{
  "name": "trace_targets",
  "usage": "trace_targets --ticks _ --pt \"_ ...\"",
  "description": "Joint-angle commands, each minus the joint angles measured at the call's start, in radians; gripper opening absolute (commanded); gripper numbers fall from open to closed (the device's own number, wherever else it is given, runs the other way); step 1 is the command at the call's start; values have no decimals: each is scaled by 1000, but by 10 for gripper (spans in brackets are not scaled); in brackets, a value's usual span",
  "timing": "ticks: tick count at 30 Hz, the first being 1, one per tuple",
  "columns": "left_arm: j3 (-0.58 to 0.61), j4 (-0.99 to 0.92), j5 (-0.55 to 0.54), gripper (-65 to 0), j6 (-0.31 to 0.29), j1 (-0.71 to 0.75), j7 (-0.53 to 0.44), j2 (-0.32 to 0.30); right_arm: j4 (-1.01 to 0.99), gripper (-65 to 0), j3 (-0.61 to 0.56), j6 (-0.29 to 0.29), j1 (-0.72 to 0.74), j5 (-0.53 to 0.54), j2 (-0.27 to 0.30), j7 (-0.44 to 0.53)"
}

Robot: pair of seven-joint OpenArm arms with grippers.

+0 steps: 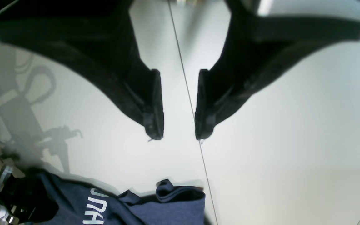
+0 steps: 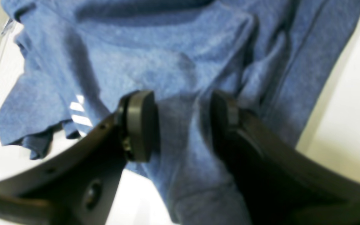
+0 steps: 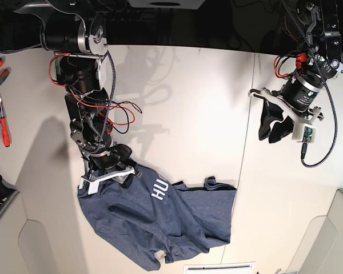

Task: Layout the t-shirt on the table in an organized manner, then fold the t-shirt properly
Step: 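Hold the shirt edge with the right gripper and adjust its grip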

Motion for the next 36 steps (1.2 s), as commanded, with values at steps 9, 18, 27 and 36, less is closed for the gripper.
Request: trace_targets --ticks 9,18,27,36 --pt "-4 15 -13 -439 -3 -5 -22 -8 35 -372 -1 14 5 4 -2 40" --pt "-4 15 -13 -439 -3 -5 -22 -9 127 -372 -1 -30 6 -56 11 42" --pt "-4 15 -13 -439 -3 -5 -22 -9 112 -372 -1 -61 -1 -55 10 -13" --pt "-4 15 -14 -439 -3 -5 -22 -8 112 -374 -1 -65 -32 -55 8 -16"
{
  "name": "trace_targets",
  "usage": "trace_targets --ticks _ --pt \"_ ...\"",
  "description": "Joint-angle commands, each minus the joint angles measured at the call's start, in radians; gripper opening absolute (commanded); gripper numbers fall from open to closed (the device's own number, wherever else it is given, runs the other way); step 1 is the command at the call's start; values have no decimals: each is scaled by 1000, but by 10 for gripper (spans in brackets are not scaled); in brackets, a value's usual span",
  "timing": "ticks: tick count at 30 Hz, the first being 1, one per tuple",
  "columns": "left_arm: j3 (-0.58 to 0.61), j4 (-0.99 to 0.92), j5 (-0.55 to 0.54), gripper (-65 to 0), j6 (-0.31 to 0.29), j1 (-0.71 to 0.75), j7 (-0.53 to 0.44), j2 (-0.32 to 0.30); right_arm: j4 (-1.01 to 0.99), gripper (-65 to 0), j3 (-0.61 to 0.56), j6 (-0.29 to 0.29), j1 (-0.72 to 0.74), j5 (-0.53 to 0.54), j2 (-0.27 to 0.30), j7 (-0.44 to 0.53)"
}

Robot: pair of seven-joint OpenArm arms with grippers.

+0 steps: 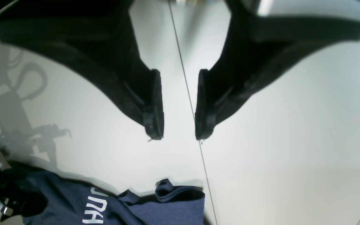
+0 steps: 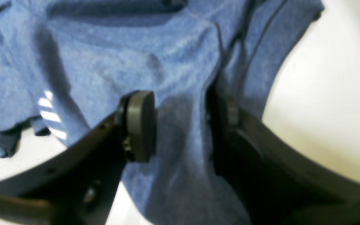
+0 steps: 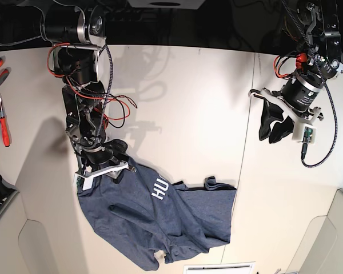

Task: Layout the t-shirt on the table in an organized manner, then fold the t-shirt properly
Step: 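Hold the shirt edge with the right gripper and adjust its grip, then pull the shirt with the right gripper to spread it flatter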

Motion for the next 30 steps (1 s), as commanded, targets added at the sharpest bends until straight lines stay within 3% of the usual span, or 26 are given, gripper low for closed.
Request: trace_targets --ticks 1,6,10,19,21,25,30 --pt "-4 15 -14 -439 -3 -5 -22 -9 13 -391 -1 5 23 4 -3 15" --pt "-4 15 -13 -439 -3 -5 -22 -9 13 -544 -1 39 23 4 -2 52" --pt "-4 15 -13 -439 -3 -5 -22 -9 13 -550 -1 77 34 4 -3 77" --pt "-4 15 -14 -439 -3 -5 -22 -9 13 -564 -1 88 50 4 -2 93" --pt "-4 15 -14 -439 -3 -5 -22 -9 14 -650 -1 173 50 3 1 114" --pt "-4 15 -14 -439 -3 -5 -22 -9 25 -650 -1 351 50 3 0 119" --pt "-4 15 -13 -439 -3 -5 -22 -9 28 -650 -1 396 49 -5 1 101"
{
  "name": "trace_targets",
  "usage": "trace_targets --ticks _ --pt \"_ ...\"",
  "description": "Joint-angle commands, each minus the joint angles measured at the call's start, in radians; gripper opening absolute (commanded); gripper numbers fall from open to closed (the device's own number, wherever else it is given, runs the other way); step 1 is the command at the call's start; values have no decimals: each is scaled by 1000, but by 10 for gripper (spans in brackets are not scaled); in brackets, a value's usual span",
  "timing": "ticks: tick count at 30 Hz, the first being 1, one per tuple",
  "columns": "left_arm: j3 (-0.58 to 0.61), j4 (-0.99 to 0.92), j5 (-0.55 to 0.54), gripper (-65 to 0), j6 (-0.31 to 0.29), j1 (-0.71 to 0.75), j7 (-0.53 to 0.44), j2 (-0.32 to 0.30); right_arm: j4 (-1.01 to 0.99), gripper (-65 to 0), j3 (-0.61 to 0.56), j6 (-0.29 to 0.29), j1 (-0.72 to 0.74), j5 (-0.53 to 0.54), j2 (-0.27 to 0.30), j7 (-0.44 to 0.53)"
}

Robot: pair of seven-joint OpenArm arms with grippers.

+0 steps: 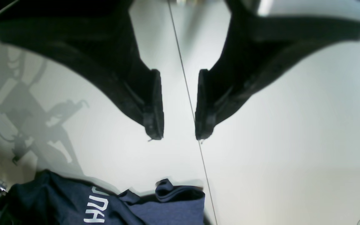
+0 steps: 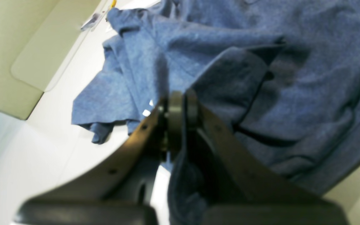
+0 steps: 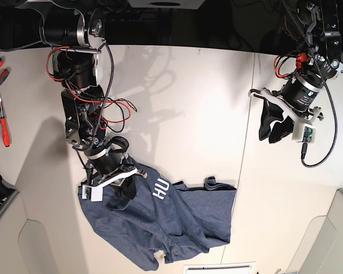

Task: Layout the t-shirt on the table in an organized manner, then fold the t-shirt properly
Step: 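Pull the shirt with the right gripper to spread it flatter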

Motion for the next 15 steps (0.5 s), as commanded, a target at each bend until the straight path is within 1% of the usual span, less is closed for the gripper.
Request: trace_targets --ticks 1,2,5,7,9,12,15 --pt "-4 15 -13 -439 -3 -5 -22 -8 24 -650 -2 41 27 0 0 -4" --pt "-4 15 -13 -439 -3 -5 -22 -9 24 -650 -3 57 27 -2 0 -28" --pt "-4 15 -13 -439 -3 -5 -22 -8 34 -650 -31 72 11 5 6 -74" --pt "-4 15 -13 -439 -3 -5 -22 -9 77 -650 -83 77 -25 23 21 -89" --pt "-4 15 -13 -439 -3 -5 -22 -9 153 -650 -151 77 -74 29 48 -127" --pt "-4 15 -13 -439 -3 -5 -23 -9 311 -650 -269 77 -169 28 114 -164" --pt "-4 15 -13 -439 -3 -5 -23 -9 488 -650 -370 77 -261 28 199 -220"
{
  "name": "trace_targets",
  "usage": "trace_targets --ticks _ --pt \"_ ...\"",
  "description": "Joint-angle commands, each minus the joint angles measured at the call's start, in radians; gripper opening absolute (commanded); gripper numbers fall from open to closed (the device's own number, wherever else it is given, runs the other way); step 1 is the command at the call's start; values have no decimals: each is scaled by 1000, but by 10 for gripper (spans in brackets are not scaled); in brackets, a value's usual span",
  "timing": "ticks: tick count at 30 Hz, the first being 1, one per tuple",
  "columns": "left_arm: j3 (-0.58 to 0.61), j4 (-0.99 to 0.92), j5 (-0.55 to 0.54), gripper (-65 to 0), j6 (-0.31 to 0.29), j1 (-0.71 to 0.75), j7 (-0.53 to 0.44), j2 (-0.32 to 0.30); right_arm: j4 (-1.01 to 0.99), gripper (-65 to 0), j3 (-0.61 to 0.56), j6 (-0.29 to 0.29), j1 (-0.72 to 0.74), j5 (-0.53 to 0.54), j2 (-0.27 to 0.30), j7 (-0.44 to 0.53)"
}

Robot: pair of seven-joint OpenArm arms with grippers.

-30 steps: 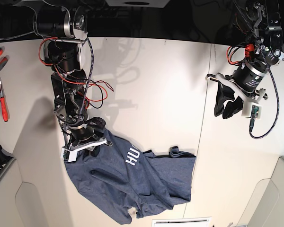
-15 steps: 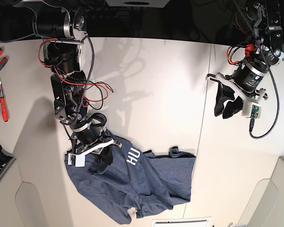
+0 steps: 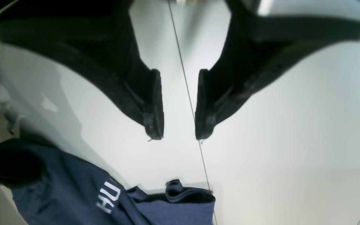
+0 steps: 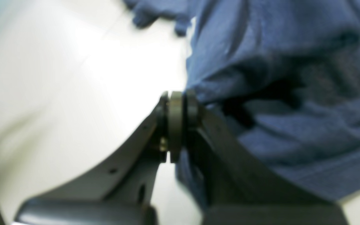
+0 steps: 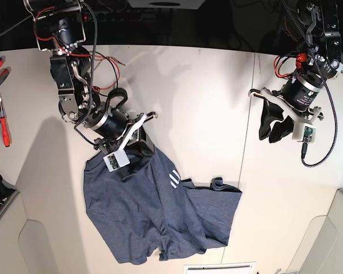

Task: Layout the t-shirt on the table in an organized manner, then fold the t-shirt properly
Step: 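Pull the shirt with the right gripper to spread it flatter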

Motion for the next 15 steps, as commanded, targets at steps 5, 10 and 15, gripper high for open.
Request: trace_targets --ticks 5,10,15 --pt "-4 15 -14 -439 -3 -6 -23 -9 254 -650 -91 12 -85 18 144 -80" --pt "-4 15 -14 -439 -3 -6 -23 -9 338 -650 -114 8 -126 18 240 -205" --pt "-4 15 -14 -439 -3 -6 -23 -9 338 -650 -109 1 -126 18 274 -243"
